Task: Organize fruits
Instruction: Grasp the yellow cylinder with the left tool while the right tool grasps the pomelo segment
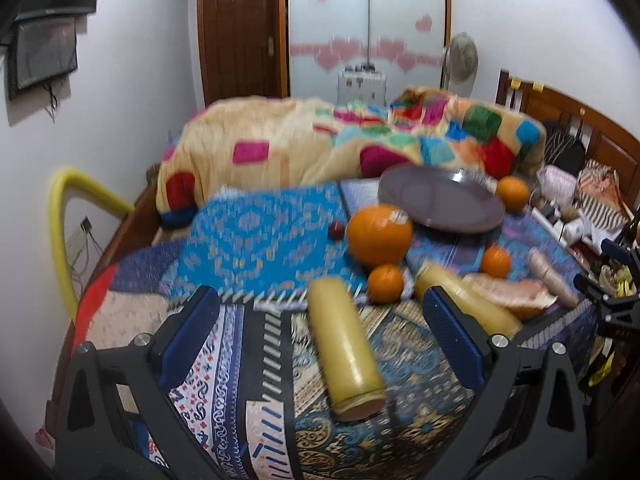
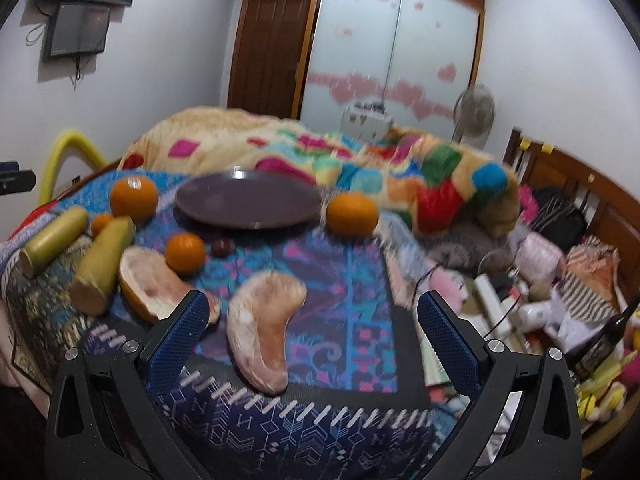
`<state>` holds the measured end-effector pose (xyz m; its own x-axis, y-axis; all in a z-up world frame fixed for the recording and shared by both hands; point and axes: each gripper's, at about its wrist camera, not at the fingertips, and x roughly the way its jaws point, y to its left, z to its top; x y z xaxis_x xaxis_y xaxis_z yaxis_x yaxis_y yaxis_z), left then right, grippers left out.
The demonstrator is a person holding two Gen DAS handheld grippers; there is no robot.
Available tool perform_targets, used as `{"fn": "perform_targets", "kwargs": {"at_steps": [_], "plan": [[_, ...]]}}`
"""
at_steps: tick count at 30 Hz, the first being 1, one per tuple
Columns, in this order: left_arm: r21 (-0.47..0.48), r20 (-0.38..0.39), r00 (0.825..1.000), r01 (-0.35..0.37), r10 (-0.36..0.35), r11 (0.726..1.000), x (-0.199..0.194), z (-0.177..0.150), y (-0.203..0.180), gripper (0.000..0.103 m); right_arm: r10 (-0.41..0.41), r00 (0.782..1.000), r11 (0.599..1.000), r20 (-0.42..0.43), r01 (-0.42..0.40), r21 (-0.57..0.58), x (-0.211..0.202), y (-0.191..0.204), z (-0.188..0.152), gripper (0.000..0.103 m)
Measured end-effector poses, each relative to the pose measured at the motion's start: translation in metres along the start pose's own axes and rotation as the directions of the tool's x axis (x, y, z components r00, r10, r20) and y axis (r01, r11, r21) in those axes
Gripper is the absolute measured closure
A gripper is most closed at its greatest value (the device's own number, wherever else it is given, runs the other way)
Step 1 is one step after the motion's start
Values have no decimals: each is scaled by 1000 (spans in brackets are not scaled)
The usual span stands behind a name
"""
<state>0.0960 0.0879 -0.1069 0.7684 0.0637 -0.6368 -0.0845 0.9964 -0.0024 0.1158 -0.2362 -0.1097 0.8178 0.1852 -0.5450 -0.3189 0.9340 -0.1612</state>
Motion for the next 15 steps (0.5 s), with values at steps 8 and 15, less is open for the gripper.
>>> {"fn": "perform_targets", "kwargs": {"at_steps": [8, 15], "plan": [[21, -148, 989, 28, -25, 999, 40, -18, 3, 19, 95, 990, 995, -102, -95, -1, 23, 7, -9, 11], [43, -189, 981, 52, -43, 998, 54, -23, -7, 32, 152, 976, 988, -153, -149, 28, 40, 3, -9, 33]]}}
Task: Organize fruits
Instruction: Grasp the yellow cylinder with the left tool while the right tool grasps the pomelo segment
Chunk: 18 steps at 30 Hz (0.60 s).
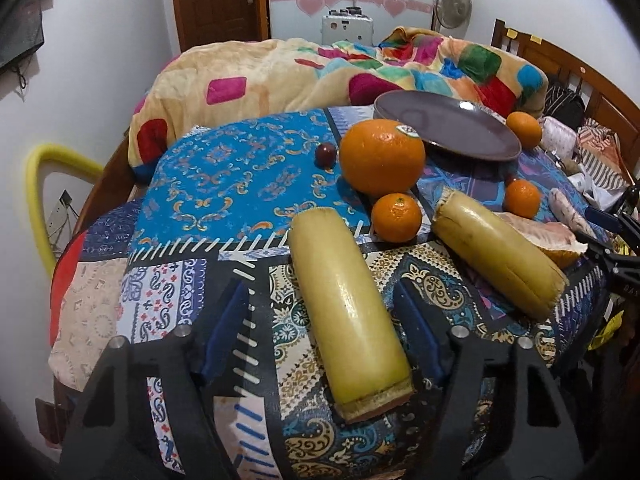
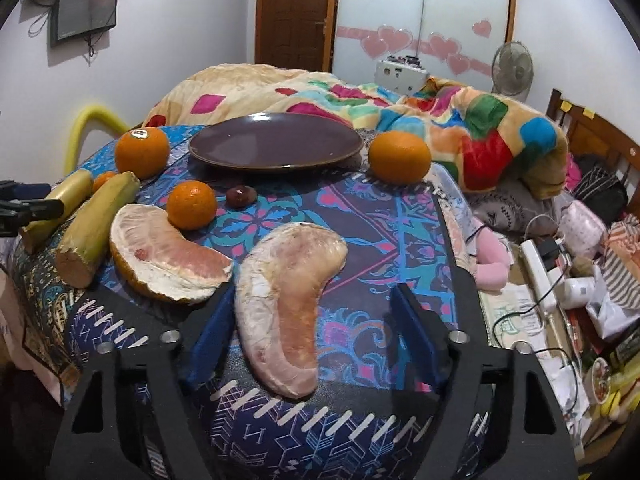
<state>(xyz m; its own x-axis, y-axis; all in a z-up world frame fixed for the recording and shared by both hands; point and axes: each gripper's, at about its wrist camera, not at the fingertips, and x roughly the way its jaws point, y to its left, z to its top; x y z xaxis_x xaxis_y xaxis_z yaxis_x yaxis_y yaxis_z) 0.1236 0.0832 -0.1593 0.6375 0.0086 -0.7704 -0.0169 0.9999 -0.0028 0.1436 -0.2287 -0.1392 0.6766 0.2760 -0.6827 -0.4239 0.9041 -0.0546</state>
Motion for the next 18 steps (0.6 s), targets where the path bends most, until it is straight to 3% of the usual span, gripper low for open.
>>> {"fn": "perform_targets", "kwargs": {"at_steps": [3, 12, 15, 18], "plan": [[-7, -23, 1000, 17, -17, 1000, 7, 2, 0, 35, 37, 999, 999, -10, -36, 28, 5, -6, 3, 34], [-29, -33, 999, 38, -39, 999, 16, 9, 4, 44, 57, 998, 998, -10, -57, 1, 17, -3, 15, 54], [-33, -32, 998, 54, -55, 998, 15, 12, 4, 55, 59, 998, 998, -8, -59, 1, 19, -4, 16, 58], [-30, -33, 998, 48, -49, 998, 15, 13, 3, 60, 57, 998, 998, -4, -57, 10, 19, -6, 17, 63]]}}
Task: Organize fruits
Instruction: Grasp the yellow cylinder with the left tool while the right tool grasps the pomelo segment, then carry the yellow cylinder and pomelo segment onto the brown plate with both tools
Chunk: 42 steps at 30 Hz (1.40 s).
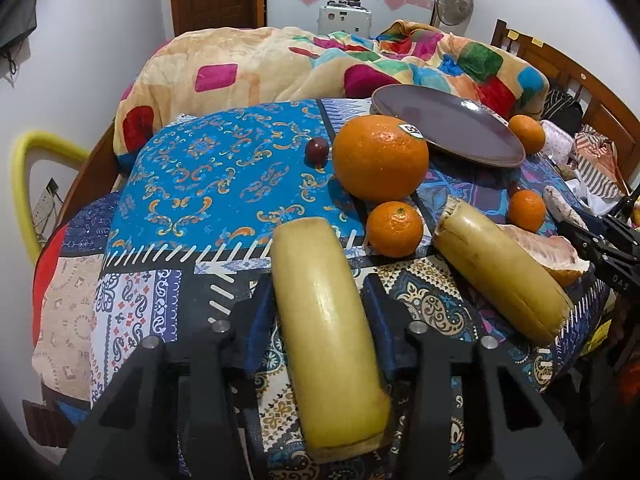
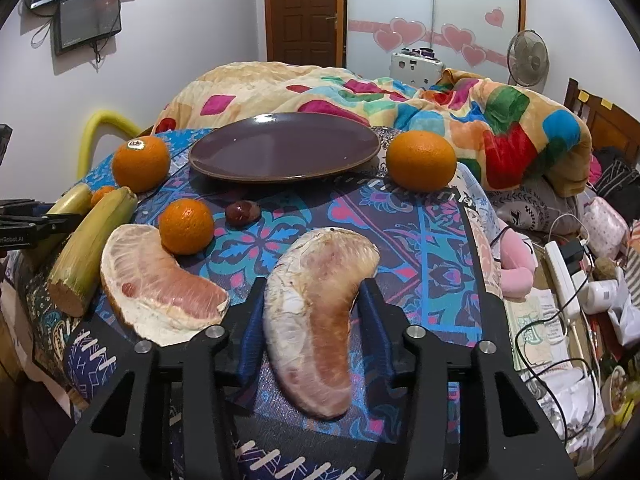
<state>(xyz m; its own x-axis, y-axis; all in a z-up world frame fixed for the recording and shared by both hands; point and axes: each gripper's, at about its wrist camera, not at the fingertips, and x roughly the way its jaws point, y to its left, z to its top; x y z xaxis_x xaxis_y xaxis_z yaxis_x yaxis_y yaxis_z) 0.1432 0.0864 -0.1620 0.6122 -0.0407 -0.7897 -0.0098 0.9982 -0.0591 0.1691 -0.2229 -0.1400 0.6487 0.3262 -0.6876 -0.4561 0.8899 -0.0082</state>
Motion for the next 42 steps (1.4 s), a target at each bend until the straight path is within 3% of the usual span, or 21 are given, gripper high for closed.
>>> {"fn": "perform_targets", "kwargs": {"at_steps": [5, 9, 19, 31, 42], "plan": [[-4, 1, 1000, 6, -6, 1000, -3, 1, -1, 63, -8, 1000, 1000, 11, 8, -7, -5, 2, 1, 69], [5, 26, 1000, -3, 3, 1000, -13, 3, -5, 65, -16, 999, 1000, 51, 17, -9, -16, 2, 8, 81], [48, 130, 991, -16, 10, 999, -53, 14, -18, 66, 19, 997, 999, 80, -21, 25, -27, -3, 14, 83], [61, 211, 976, 42, -54, 997, -75, 50, -38, 66, 10, 985, 1000, 174, -10, 3, -51, -4, 39, 83], [85, 248, 964, 80, -99, 993, -64, 95, -64, 66, 14, 966, 1000, 260, -10, -18, -47, -3, 75, 83]]}}
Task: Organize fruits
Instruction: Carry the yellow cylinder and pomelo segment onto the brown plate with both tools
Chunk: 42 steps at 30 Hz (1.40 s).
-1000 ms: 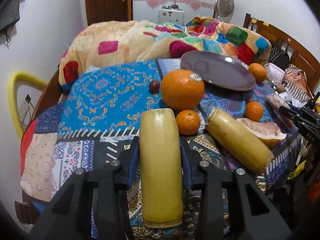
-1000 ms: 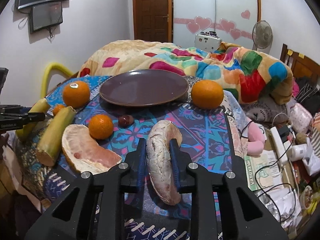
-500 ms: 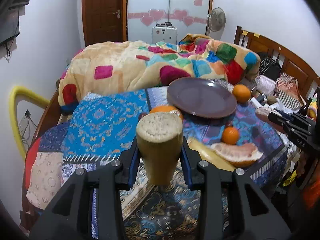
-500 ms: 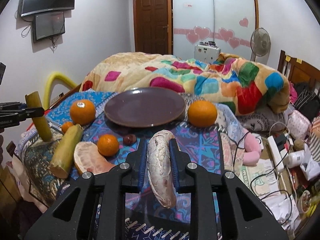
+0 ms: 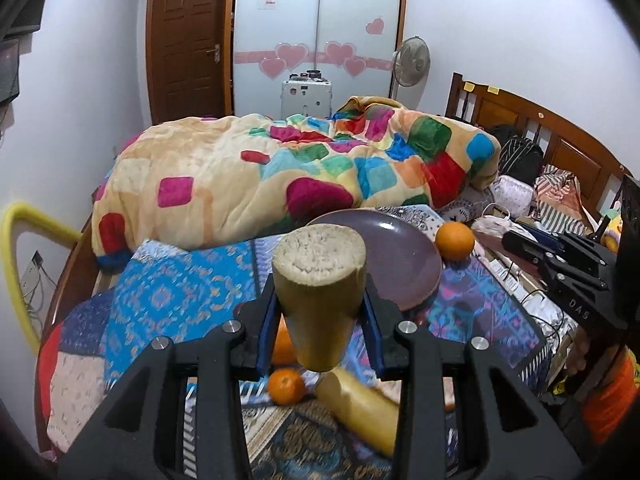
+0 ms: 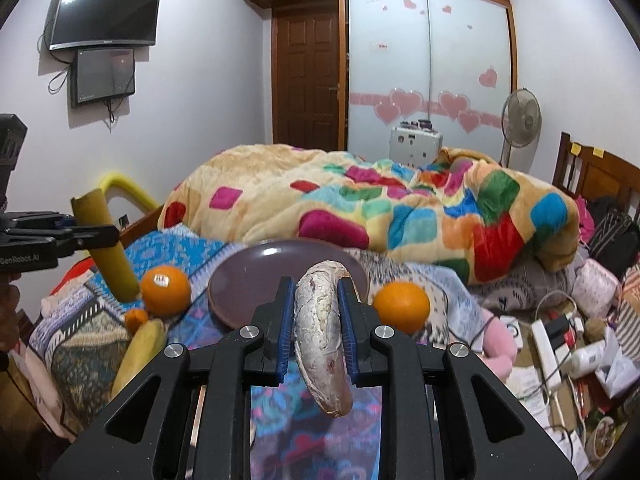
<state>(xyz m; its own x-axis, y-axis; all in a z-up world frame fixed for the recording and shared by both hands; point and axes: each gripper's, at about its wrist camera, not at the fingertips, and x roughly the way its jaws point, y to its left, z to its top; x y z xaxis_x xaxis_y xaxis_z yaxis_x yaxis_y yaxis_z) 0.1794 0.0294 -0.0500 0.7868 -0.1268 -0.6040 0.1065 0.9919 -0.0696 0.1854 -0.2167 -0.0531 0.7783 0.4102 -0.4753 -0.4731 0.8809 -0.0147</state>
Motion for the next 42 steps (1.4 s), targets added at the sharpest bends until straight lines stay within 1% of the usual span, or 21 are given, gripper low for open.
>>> {"fn": "perform_targets", "kwargs": {"at_steps": [4, 9, 17, 20, 24, 28, 29, 30, 32, 35, 36, 38, 39, 42], "plan": [[24, -5, 1000, 4, -4, 1000, 16, 13, -12, 66, 4, 1000, 1000, 20, -4, -1, 11, -1, 8, 83], [54, -11, 1000, 3, -3, 999, 35, 25, -24, 66, 12, 1000, 1000, 12, -12, -12, 33, -4, 18, 83], [85, -90, 996, 28, -21, 996, 77, 38, -35, 66, -3, 1000, 998, -28, 1, -62, 73, -6, 23, 83], [88, -137, 990, 46, -34, 995, 94, 43, -35, 66, -13, 998, 996, -56, 8, -84, 92, -8, 25, 83], [57, -199, 978, 68, -56, 996, 116, 48, -31, 66, -19, 995, 995, -93, 10, -102, 110, -11, 26, 83], [13, -256, 964, 78, -72, 997, 139, 51, -26, 66, 10, 987, 995, -160, -26, -101, 126, -12, 24, 83], [-4, -267, 961, 82, -80, 997, 144, 51, -23, 66, 15, 985, 994, -174, -33, -103, 130, -11, 24, 83], [-13, -261, 962, 78, -79, 997, 147, 54, -21, 66, 18, 981, 994, -194, -39, -105, 134, -10, 23, 83], [-26, -270, 959, 79, -83, 997, 153, 58, -19, 66, 27, 974, 993, -224, -52, -106, 139, -9, 20, 83], [-11, -279, 958, 61, -62, 998, 160, 61, -21, 66, 62, 961, 991, -270, -91, -94, 144, -6, 15, 83], [-3, -281, 958, 57, -55, 998, 161, 62, -22, 63, 73, 957, 991, -283, -101, -89, 144, -5, 14, 83], [4, -286, 957, 57, -54, 998, 161, 61, -22, 53, 88, 949, 989, -302, -120, -89, 142, -2, 12, 83], [1, -276, 960, 59, -57, 998, 159, 61, -21, 49, 81, 951, 989, -300, -114, -96, 142, -1, 13, 82], [32, -243, 970, 37, -28, 999, 150, 58, -21, 46, 79, 957, 989, -280, -109, -95, 133, -3, 14, 71]]}}
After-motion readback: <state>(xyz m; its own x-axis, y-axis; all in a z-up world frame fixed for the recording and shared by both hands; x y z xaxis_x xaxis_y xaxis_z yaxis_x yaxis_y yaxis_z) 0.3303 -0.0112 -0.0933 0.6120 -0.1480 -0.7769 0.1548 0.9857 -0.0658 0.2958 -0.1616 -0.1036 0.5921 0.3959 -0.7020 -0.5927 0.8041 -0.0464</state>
